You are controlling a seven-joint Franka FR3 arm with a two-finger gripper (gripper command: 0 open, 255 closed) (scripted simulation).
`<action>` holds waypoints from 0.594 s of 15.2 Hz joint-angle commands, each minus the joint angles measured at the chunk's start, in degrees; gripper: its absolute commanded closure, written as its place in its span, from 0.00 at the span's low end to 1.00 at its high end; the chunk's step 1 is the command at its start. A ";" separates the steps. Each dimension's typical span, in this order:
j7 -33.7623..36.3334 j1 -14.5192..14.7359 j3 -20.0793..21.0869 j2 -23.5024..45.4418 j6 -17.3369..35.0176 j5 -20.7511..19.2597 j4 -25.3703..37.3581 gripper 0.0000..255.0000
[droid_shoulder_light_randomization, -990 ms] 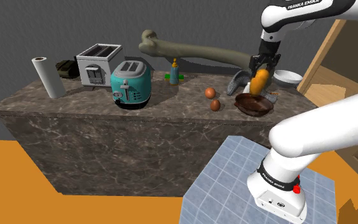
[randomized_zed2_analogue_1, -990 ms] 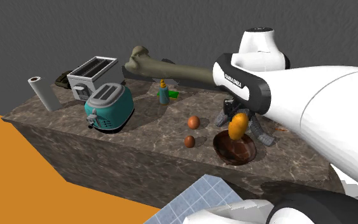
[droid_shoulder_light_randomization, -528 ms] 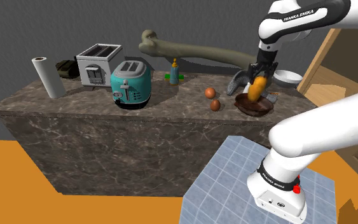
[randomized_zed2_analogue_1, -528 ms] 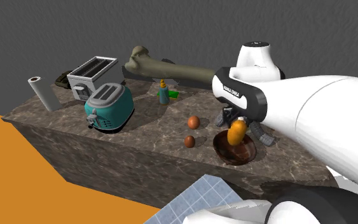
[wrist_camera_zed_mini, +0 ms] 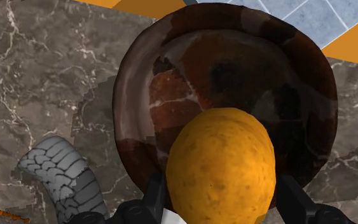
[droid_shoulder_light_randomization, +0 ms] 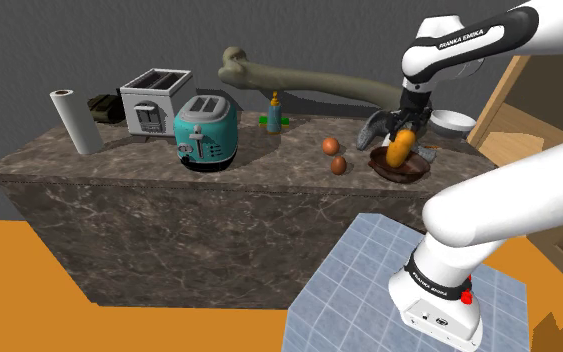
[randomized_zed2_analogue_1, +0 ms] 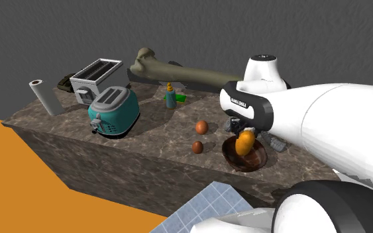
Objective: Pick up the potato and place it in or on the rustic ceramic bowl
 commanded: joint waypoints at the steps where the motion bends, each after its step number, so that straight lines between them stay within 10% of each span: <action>1: 0.04 0.01 -0.01 0.05 0.16 -0.01 -0.09 1.00; 5: 0.04 0.01 -0.01 0.05 0.16 -0.01 -0.09 1.00; 6: 0.04 0.01 -0.01 0.05 0.16 -0.01 -0.09 0.00; 9: 0.04 0.01 -0.01 0.05 0.16 -0.01 -0.09 0.00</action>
